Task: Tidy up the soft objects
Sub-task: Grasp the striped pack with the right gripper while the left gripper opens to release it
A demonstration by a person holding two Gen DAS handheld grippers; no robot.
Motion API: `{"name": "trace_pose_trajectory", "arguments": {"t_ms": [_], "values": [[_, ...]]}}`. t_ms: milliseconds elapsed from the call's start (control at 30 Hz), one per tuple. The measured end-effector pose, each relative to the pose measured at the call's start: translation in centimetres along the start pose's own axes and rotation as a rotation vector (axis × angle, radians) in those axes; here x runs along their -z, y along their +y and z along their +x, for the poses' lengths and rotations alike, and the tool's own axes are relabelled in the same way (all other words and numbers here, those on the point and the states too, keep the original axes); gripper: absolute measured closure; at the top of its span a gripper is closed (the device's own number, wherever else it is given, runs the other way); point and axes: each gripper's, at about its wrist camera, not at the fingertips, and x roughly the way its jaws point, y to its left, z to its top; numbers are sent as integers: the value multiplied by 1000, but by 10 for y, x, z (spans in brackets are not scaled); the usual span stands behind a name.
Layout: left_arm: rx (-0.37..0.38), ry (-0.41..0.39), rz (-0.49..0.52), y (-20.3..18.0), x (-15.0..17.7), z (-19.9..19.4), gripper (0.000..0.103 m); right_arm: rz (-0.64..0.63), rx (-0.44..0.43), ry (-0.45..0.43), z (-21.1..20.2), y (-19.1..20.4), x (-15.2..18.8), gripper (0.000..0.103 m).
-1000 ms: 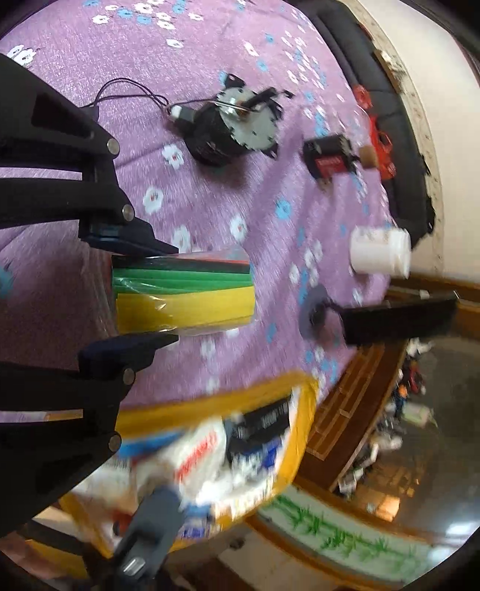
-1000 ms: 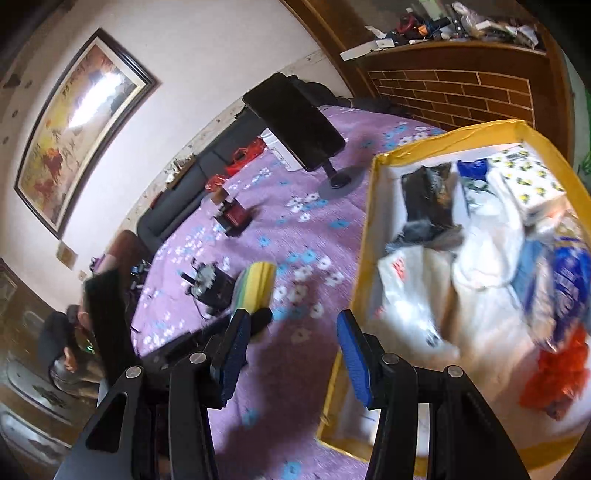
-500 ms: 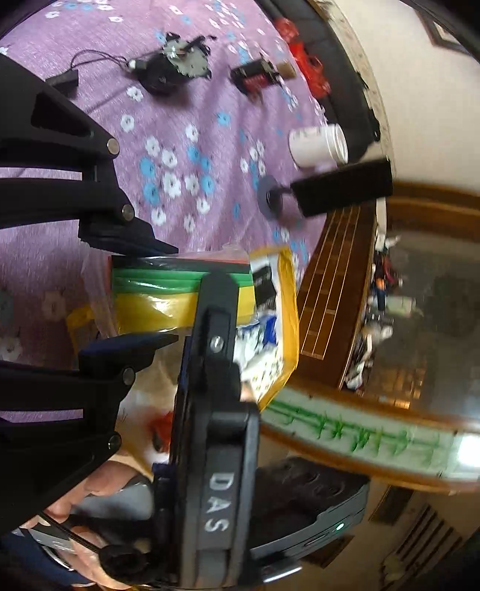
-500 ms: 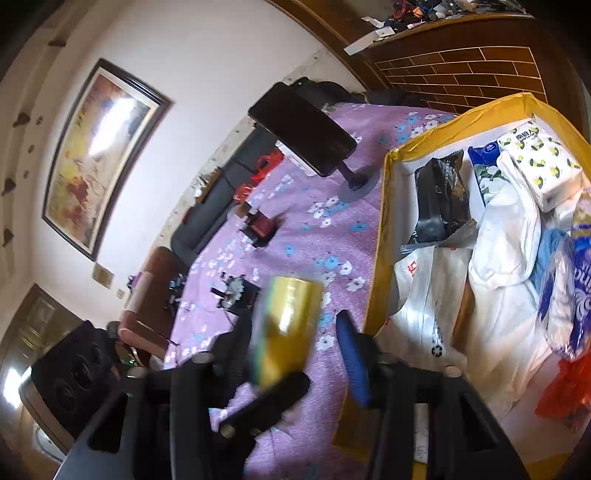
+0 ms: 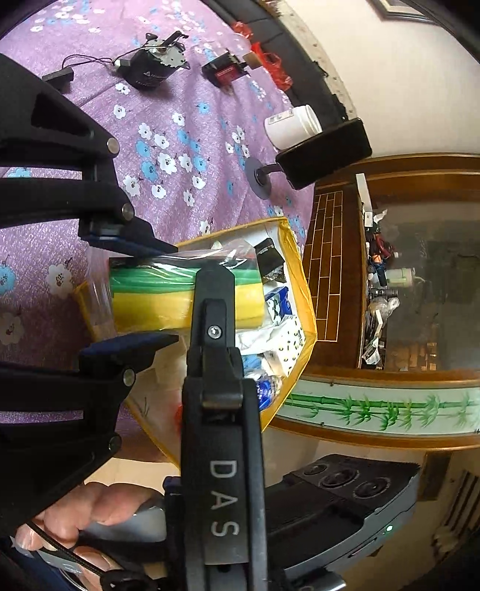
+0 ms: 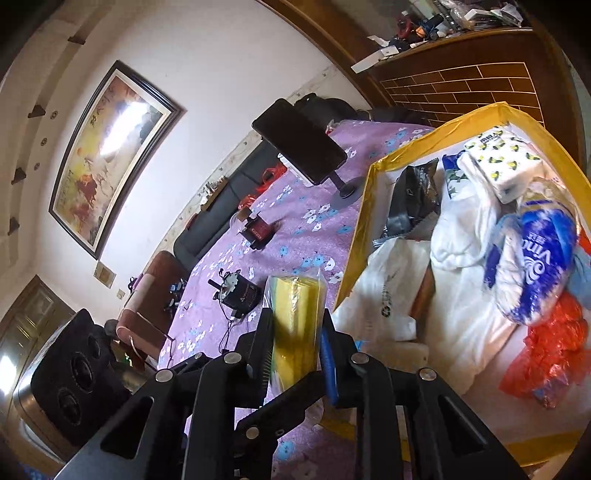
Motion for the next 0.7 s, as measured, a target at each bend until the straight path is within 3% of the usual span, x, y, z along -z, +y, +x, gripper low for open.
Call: {"name": "trace_pose_trajectory", "arguments": {"t_ms": [700], "values": [[-84,-65,64,-14,1,-8,64,-52,4,-49,-14,14,4,78]]}}
